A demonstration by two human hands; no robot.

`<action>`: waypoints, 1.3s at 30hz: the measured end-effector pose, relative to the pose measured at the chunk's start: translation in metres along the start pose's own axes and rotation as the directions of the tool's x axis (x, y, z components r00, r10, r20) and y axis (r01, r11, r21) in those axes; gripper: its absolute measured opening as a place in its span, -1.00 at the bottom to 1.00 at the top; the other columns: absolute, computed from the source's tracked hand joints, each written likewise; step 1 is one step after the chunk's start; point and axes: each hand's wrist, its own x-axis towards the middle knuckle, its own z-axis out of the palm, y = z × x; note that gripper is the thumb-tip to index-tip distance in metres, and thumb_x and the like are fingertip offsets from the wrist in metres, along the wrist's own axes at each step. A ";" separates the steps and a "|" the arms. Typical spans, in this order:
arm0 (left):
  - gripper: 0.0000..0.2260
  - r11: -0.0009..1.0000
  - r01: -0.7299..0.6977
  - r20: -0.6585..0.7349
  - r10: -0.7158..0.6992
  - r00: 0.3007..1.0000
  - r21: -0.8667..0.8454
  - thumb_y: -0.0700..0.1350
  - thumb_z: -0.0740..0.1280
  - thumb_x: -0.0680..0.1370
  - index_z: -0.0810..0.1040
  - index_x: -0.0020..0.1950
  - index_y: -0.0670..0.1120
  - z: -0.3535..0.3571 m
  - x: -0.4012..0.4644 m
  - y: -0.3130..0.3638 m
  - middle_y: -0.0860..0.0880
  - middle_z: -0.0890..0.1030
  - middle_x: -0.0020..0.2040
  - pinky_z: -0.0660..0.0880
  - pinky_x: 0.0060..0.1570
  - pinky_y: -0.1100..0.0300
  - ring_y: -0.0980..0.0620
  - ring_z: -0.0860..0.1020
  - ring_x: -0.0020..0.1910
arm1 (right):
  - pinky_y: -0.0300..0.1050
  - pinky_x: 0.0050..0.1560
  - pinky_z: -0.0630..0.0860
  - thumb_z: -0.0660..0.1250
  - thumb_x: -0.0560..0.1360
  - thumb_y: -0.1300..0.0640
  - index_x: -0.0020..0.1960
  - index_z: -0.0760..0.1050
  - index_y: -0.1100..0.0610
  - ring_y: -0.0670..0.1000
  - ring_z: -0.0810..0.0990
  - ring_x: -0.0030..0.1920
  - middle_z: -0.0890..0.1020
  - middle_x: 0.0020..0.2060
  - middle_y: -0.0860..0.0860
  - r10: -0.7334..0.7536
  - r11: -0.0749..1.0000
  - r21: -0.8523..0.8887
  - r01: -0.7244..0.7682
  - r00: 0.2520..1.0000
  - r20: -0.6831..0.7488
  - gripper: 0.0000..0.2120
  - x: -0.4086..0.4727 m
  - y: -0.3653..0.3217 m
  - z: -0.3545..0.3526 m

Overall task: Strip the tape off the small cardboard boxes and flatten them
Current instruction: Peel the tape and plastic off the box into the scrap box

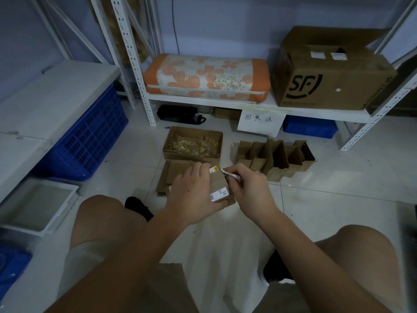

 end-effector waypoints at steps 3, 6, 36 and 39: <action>-0.11 1.000 0.015 -0.020 -0.016 1.000 -0.005 0.58 0.26 0.33 0.33 0.41 -0.05 -0.004 0.005 -0.005 0.03 0.45 0.19 0.47 0.04 0.04 0.01 0.46 0.13 | 0.03 -0.03 0.60 0.28 0.63 0.00 0.07 0.68 0.02 -0.07 0.65 -0.11 0.71 -0.16 -0.07 0.046 0.990 0.122 -0.065 0.987 0.154 -0.79 0.001 -0.006 -0.009; -0.17 0.998 -0.054 -0.074 0.056 0.996 0.029 0.53 0.33 0.36 0.37 0.37 -0.05 -0.005 0.005 -0.006 0.02 0.45 0.15 0.46 0.03 0.03 0.01 0.47 0.07 | 0.16 -0.04 0.61 0.39 0.59 0.04 -0.13 0.63 0.16 0.06 0.65 -0.17 0.68 -0.23 0.06 0.178 0.940 0.273 -0.206 0.976 0.123 -0.78 0.006 -0.005 -0.011; -0.14 0.926 -0.165 0.240 0.255 0.937 -0.341 0.30 0.62 0.29 0.30 0.45 0.12 -0.040 0.006 -0.015 0.22 0.43 0.19 0.43 0.01 0.27 0.23 0.47 0.07 | -0.07 -0.32 0.58 0.55 0.31 0.40 -0.20 0.61 0.24 0.13 0.61 -0.26 0.64 -0.22 0.21 0.204 0.494 0.659 -0.567 0.812 0.546 -0.84 0.016 -0.007 -0.040; -0.12 0.909 -0.168 0.271 0.284 0.920 -0.381 0.28 0.64 0.28 0.29 0.46 0.14 -0.043 0.006 -0.015 0.23 0.45 0.21 0.48 0.06 0.24 0.24 0.48 0.10 | -0.12 -0.28 0.66 0.49 0.29 0.43 -0.19 0.60 0.29 0.12 0.64 -0.25 0.65 -0.22 0.22 0.197 0.503 0.637 -0.584 0.795 0.574 -0.85 0.015 -0.006 -0.047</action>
